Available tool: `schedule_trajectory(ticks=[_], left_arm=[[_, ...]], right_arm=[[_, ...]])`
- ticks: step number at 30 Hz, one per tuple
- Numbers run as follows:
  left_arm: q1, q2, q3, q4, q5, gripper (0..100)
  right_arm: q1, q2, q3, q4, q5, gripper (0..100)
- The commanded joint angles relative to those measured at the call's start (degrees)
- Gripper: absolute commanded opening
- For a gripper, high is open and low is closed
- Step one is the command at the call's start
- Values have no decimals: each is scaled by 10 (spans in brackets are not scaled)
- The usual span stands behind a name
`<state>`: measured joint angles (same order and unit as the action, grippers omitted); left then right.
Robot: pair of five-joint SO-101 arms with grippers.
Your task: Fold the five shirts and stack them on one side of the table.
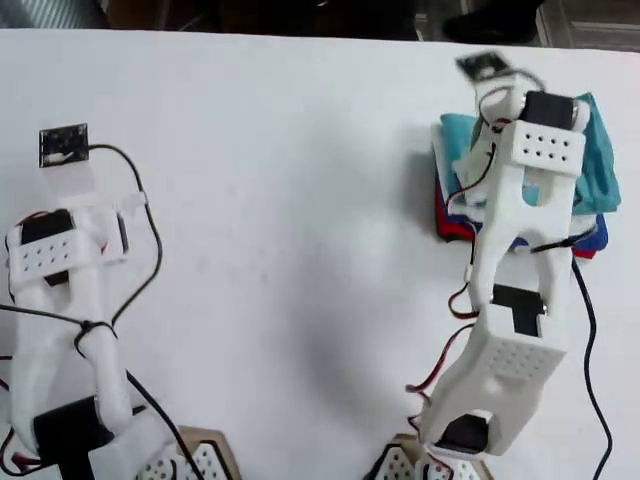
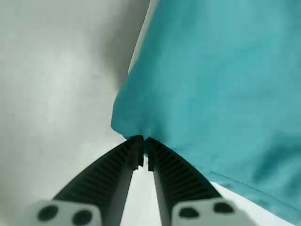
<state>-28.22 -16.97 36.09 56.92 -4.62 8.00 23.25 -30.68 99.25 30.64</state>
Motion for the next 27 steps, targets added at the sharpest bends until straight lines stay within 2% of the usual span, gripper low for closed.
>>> schedule_trajectory(ticks=[1, 7, 16, 20, 24, 27], left_arm=[[-4, -20, -22, -6, -4, 26], [-4, -20, -19, -5, -4, 26], [-4, -20, -22, -9, -4, 27], [-4, -20, -20, -5, -4, 27], [-4, -20, -18, 4, -4, 27], [-4, -20, -18, 12, -4, 27]], right_arm=[[28, -46, 62, -37, 11, 21], [62, -125, 193, -117, 64, 21], [21, -413, 249, -169, 74, 21], [77, -482, 314, -274, 54, 21], [163, -452, 463, -417, 35, 21], [201, -411, 560, -545, 38, 21]])
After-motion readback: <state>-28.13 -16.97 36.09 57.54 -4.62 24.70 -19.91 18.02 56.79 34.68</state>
